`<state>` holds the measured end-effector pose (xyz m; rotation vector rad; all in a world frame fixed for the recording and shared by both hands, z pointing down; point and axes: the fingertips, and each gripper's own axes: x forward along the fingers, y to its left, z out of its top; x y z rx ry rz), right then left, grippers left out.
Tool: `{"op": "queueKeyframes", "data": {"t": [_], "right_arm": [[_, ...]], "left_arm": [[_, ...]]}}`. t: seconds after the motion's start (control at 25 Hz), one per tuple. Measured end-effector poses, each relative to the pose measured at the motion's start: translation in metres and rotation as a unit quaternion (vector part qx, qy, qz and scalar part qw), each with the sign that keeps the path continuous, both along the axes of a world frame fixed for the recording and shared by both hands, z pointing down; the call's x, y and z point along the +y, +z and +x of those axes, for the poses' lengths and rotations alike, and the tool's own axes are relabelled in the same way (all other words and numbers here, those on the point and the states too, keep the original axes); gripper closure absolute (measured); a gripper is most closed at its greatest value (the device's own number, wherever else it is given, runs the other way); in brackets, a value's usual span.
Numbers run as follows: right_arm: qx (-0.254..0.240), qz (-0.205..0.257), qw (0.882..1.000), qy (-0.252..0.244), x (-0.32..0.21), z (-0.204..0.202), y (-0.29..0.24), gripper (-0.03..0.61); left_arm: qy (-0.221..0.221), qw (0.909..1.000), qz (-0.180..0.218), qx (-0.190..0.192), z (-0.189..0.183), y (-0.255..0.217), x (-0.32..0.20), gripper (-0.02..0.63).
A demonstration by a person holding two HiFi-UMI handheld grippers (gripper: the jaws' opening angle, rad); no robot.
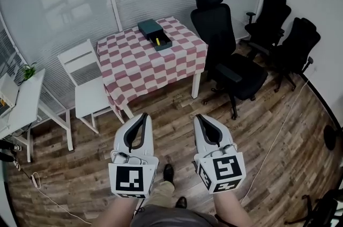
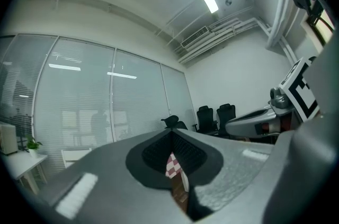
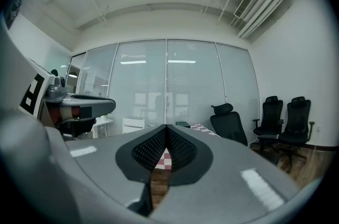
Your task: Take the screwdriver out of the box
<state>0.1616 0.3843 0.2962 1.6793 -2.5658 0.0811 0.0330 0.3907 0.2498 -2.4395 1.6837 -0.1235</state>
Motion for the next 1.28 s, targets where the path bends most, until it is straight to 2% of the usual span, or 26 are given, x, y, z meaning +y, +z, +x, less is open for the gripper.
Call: {"op": "queueKeyframes", "data": {"t": [0.28, 0.64, 1.0, 1.28], "right_arm": [[0.001, -0.011, 1.0, 0.002, -0.085, -0.008, 0.01, 0.554], [0.006, 0.002, 1.0, 0.004, -0.198, -0.031, -0.006, 0.553], [0.019, 0.016, 1.0, 0.015, -0.252, -0.031, -0.017, 0.554], [0.015, 0.002, 1.0, 0.014, -0.304, -0.023, -0.001, 0.554]], "left_arm": [[0.003, 1.0, -0.004, 0.007, -0.006, 0.009, -0.086, 0.614], [0.015, 0.9997, 0.01, 0.015, -0.022, -0.002, -0.197, 0.614], [0.026, 0.9994, 0.009, 0.021, -0.024, 0.002, -0.254, 0.614], [0.028, 0.9995, -0.004, 0.013, -0.013, 0.017, -0.303, 0.614]]}}
